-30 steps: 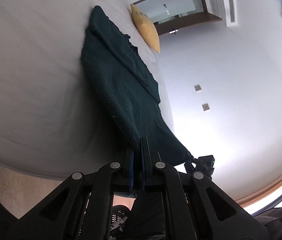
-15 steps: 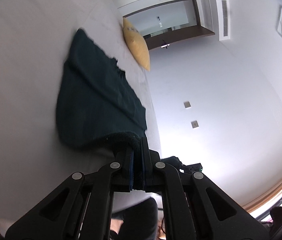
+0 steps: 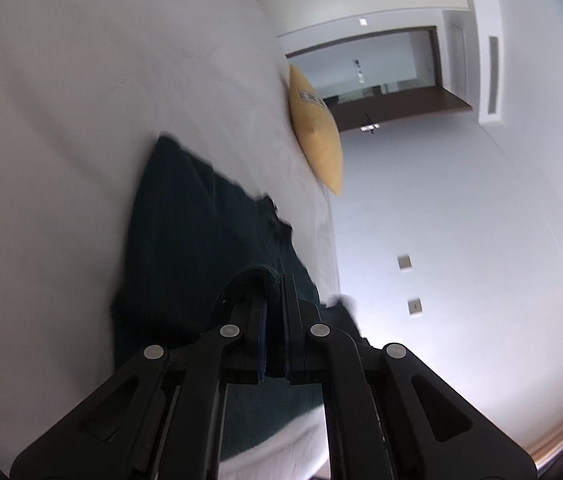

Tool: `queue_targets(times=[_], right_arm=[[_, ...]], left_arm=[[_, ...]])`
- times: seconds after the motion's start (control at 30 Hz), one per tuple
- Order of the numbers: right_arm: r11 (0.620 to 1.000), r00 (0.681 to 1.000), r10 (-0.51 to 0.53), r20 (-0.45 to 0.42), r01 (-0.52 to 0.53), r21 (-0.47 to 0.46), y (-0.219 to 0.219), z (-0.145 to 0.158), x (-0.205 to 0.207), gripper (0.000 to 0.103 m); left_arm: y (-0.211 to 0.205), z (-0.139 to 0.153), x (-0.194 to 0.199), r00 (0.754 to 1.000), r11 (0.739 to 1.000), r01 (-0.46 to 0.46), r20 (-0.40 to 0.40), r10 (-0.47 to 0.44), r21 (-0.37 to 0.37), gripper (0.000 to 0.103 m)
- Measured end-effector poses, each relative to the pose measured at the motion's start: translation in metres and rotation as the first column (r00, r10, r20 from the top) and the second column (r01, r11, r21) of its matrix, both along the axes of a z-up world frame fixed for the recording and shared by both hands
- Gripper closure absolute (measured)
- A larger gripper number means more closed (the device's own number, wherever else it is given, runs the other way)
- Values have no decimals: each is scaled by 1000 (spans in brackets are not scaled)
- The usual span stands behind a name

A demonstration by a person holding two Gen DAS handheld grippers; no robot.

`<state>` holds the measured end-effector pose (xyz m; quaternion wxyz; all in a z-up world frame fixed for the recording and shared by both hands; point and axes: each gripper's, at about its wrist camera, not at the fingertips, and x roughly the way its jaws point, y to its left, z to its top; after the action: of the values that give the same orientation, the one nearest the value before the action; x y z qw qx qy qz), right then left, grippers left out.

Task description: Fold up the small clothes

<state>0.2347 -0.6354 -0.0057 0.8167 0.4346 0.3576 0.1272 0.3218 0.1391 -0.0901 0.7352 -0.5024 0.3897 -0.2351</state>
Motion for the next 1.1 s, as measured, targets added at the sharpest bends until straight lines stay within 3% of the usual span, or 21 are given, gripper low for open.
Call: queue_targets(times=[0.27, 0.4, 0.47, 0.53, 0.63, 0.67, 0.73, 0.77, 0.8, 0.87, 0.97, 1.1], right_arm=[[998, 996, -57, -64, 54, -36, -5, -28, 80, 95], [994, 984, -110, -141, 106, -31, -11, -56, 103, 88], [989, 975, -144, -172, 144, -8, -17, -70, 107, 59], [984, 978, -168, -127, 173, 29, -22, -74, 103, 46], [980, 978, -191, -86, 185, -67, -20, -63, 96, 28], [979, 978, -194, -81, 188, -79, -19, -61, 94, 27], [978, 977, -201, -75, 195, -75, -21, -60, 87, 27], [976, 975, -205, -79, 198, -86, -22, -60, 84, 27], [975, 974, -209, -88, 200, -101, -22, -61, 82, 27], [971, 972, -212, -103, 197, -133, -20, -61, 78, 27], [969, 974, -211, -80, 197, -151, -16, -55, 72, 27], [958, 984, -172, -38, 159, -239, 0, -38, 64, 27]], left_arm=[[-8, -13, 95, 1000, 998, -11, -21, 13, 68, 99], [-9, -52, 128, 992, 996, -18, -124, 30, 91, 98], [-2, -73, 134, 983, 998, -17, -180, 27, 59, 97], [4, -79, 136, 984, 999, -24, -176, 31, 39, 97], [4, -71, 136, 987, 998, -9, -159, 20, 69, 93], [5, -67, 138, 989, 997, -14, -147, 24, 72, 85], [10, -57, 136, 993, 997, -60, -98, 63, 42, 50], [15, -52, 137, 993, 996, -88, -81, 90, 36, 18], [20, -46, 137, 991, 992, -118, -66, 120, 39, 9], [25, -33, 138, 988, 988, -141, -52, 144, 62, 10], [15, -22, 129, 994, 986, -96, -44, 102, 134, 10], [-2, -16, 86, 996, 975, -80, -16, 85, 209, 10]])
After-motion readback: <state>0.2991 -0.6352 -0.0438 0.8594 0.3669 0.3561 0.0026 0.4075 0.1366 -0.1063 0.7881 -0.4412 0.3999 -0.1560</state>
